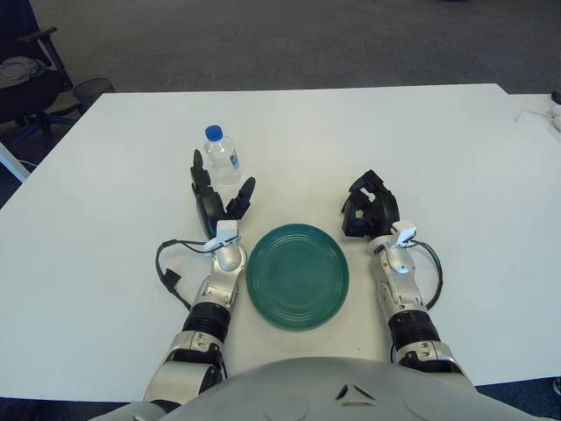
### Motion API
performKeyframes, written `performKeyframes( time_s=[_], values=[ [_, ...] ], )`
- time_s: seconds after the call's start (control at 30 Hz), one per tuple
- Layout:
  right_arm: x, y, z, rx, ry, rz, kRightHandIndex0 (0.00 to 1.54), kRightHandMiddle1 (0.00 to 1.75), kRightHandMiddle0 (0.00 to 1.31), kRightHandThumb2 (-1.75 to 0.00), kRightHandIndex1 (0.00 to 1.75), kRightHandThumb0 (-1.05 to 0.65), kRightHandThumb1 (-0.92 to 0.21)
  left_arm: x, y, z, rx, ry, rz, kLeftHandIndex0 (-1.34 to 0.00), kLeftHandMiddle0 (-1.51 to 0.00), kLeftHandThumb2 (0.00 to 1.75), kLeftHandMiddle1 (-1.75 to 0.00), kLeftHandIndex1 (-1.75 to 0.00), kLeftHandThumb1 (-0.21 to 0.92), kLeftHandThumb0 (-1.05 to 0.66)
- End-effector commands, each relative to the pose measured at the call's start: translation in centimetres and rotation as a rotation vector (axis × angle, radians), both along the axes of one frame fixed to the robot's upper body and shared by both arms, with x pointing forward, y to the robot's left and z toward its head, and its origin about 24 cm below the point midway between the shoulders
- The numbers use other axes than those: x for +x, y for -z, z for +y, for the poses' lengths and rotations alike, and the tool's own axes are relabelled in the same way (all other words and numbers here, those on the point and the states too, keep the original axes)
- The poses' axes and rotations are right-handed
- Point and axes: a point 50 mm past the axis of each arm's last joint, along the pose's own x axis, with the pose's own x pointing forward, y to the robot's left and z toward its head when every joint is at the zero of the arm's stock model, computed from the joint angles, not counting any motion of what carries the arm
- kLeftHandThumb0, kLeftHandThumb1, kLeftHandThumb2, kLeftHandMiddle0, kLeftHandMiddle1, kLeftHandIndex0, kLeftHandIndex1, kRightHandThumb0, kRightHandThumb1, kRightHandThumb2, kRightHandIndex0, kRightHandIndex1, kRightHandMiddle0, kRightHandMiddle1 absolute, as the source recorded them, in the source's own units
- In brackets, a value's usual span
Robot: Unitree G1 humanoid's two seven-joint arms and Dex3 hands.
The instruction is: Put the bottle into the plate.
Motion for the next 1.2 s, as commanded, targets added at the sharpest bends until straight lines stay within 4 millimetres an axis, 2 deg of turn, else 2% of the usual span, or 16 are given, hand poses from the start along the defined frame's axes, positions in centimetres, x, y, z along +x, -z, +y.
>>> performKeyframes(
  time_s=[0.0, 0.37, 0.57, 0.7, 0.8, 0.9, 1.17],
  values=[
    [-0.5, 1.4, -0.4, 0.014, 0.01, 0.071, 0.77, 1.75, 0.53, -1.55, 1.72, 0.0, -0.11, -1.4, 1.9, 0.9, 0.021, -0.019, 0.068, 0.0, 0.0, 0.11, 0.0, 0.0, 0.92, -1.05],
    [-0.4, 1.4, -0.4, 0.014, 0.01, 0.076, 0.78, 1.75, 0.53, -1.55, 1.71, 0.0, -0.11, -1.3, 1.8, 1.1, 0.032, -0.081, 0.05, 0.0, 0.0, 0.08, 0.0, 0.0, 0.92, -1.05],
    [-0.4, 1.4, -0.5, 0.022, 0.008, 0.072, 0.78, 1.75, 0.54, -1.56, 1.71, 0.0, -0.11, -0.7, 1.6, 2.1, 0.038, -0.197, 0.046, 0.0, 0.0, 0.08, 0.0, 0.0, 0.92, -1.05],
    [-0.4, 1.3, -0.6, 0.023, 0.008, 0.065, 0.79, 1.75, 0.54, -1.56, 1.7, 0.0, -0.1, 0.0, 1.7, 2.7, 0.012, -0.289, 0.058, -0.05, 0.0, 0.07, 0.0, -0.03, 0.92, -1.05],
    [-0.3, 1.3, -0.6, 0.026, 0.009, 0.06, 0.79, 1.75, 0.54, -1.56, 1.7, 0.0, -0.1, 0.2, 1.8, 2.8, 0.002, -0.34, 0.071, -0.01, -0.01, 0.07, 0.0, -0.25, 0.92, -1.05],
    [-0.3, 1.2, -0.6, 0.027, 0.009, 0.052, 0.8, 1.75, 0.55, -1.56, 1.7, 0.0, -0.09, 0.6, 1.8, 3.0, 0.004, -0.382, 0.086, 0.0, -0.03, 0.09, -0.01, -0.37, 0.92, -1.05],
    [-0.3, 1.1, -0.7, 0.004, 0.015, 0.046, 0.86, 1.75, 0.6, -1.61, 1.64, 0.0, -0.03, 1.8, 1.6, 3.4, -0.015, -0.423, 0.116, 0.0, -0.11, 0.12, -0.05, -0.52, 0.92, -1.05]
  ],
)
